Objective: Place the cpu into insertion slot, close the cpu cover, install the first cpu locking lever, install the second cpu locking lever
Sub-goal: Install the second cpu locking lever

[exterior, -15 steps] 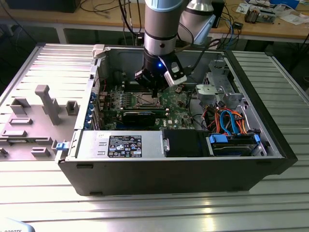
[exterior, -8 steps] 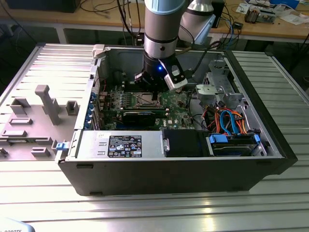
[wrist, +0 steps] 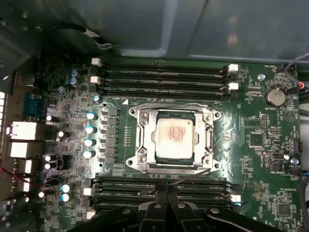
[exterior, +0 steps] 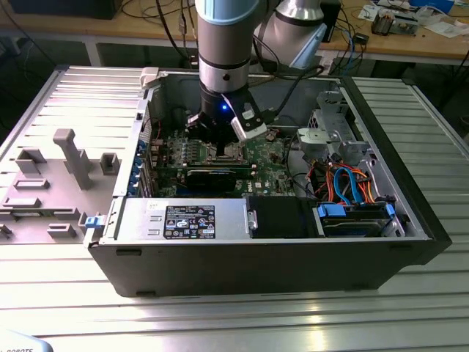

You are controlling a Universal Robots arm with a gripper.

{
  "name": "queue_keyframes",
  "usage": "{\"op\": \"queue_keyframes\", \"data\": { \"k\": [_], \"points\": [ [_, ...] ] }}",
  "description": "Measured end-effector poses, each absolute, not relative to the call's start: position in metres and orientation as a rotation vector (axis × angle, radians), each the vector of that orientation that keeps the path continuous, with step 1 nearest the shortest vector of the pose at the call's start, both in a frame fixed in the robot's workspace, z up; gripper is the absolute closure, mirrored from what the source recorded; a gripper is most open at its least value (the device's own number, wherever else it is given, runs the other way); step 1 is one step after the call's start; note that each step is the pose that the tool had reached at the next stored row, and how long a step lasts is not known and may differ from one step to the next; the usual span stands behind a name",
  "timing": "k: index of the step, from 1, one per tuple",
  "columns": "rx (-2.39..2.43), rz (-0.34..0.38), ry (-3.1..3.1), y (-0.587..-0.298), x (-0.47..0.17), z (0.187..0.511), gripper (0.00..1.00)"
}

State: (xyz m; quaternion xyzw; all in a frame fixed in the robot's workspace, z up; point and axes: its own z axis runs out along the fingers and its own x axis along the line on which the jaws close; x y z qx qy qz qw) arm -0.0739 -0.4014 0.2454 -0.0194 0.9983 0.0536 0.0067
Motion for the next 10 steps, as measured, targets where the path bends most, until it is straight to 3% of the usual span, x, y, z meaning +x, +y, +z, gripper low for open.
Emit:
{"op": "queue_keyframes", "data": {
  "k": [10],
  "points": [
    [-0.063, 0.180, 3.127, -0.4013, -0.0740, 0.2454, 0.89]
  ]
}}
